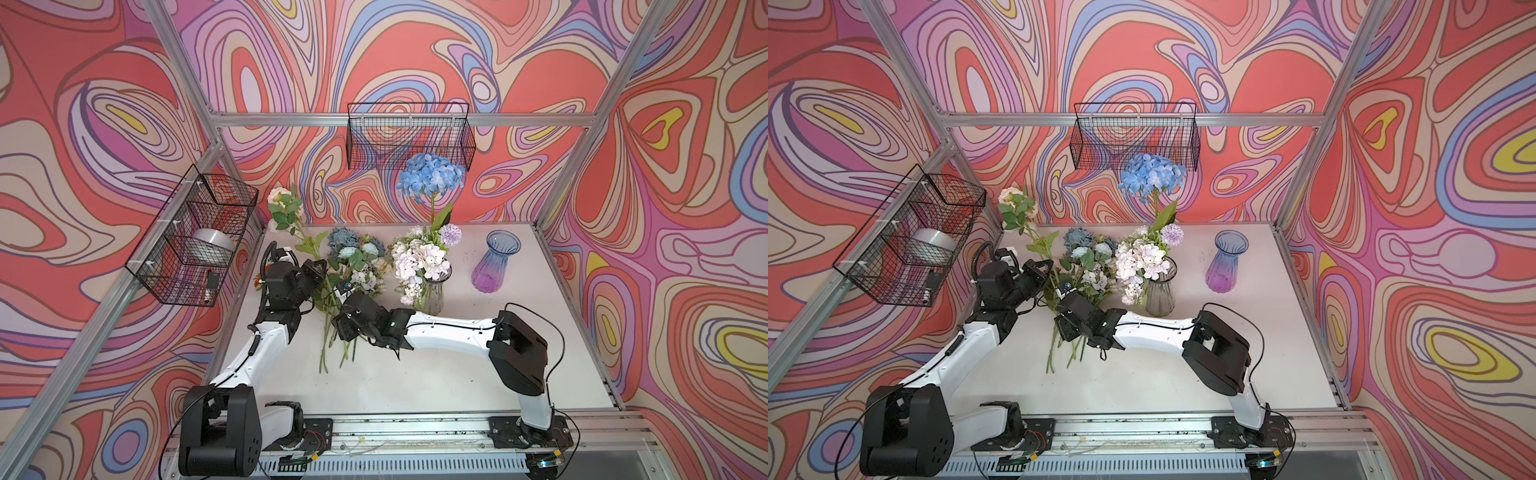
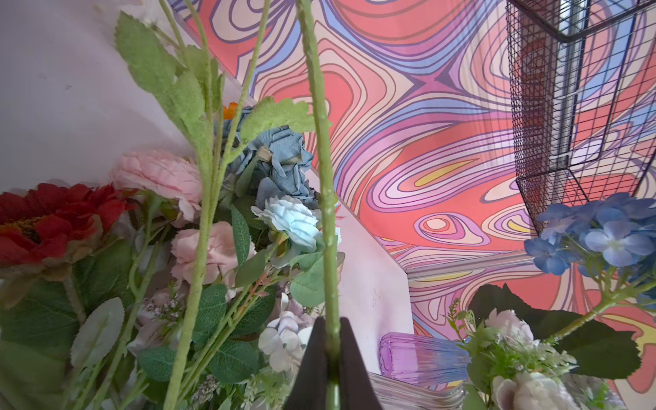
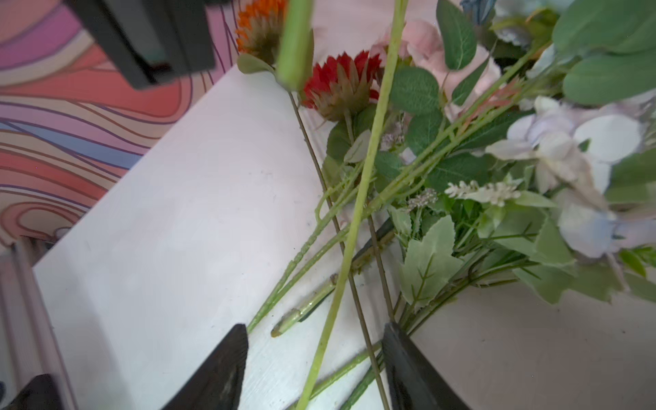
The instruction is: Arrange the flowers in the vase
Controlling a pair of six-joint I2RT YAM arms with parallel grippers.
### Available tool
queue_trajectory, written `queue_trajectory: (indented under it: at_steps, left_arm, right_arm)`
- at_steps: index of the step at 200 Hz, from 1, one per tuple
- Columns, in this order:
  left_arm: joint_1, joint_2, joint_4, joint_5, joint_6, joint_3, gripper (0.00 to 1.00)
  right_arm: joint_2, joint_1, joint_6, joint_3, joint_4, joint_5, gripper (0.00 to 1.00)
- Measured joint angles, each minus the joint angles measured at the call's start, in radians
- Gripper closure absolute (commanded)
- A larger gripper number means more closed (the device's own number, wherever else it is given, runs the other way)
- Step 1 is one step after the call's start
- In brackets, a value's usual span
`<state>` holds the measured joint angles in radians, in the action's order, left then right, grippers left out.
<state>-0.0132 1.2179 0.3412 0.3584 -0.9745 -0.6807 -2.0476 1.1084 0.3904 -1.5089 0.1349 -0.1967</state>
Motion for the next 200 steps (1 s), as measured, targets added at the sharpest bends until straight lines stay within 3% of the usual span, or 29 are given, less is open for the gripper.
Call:
queue_trajectory:
  at_steps: [31,50,60,78,144,200]
  left_arm:
    - [0.0,0.002,0.026,0.027,-0.008,0.007,1.0]
    - [0.002,0.0,0.04,0.032,-0.013,0.019,1.0]
    - [0.005,-0.002,0.042,0.034,-0.015,0.023,1.0]
    - [0.006,-0.009,0.041,0.04,-0.02,0.027,1.0]
    - [0.009,-0.055,-0.023,0.05,0.014,0.021,1.0]
    - [0.013,-0.055,-0.093,0.085,0.059,-0.097,1.0]
  right_arm:
    - [-0.095,0.001,-0.007,-0.051,-0.017,-0.052,0.43]
    - [-0.137,0.003,-0.01,-0.07,-0.027,-0.076,0.53]
    - [-0.162,0.006,-0.016,-0.084,-0.03,-0.088,0.66]
    - [-0.2,0.008,-0.002,-0.106,-0.031,-0.118,1.0]
    - [-0.164,-0.004,0.058,-0.019,-0.045,-0.22,1.0]
    - [-0.122,-0.02,0.09,0.053,-0.047,-0.236,1.0]
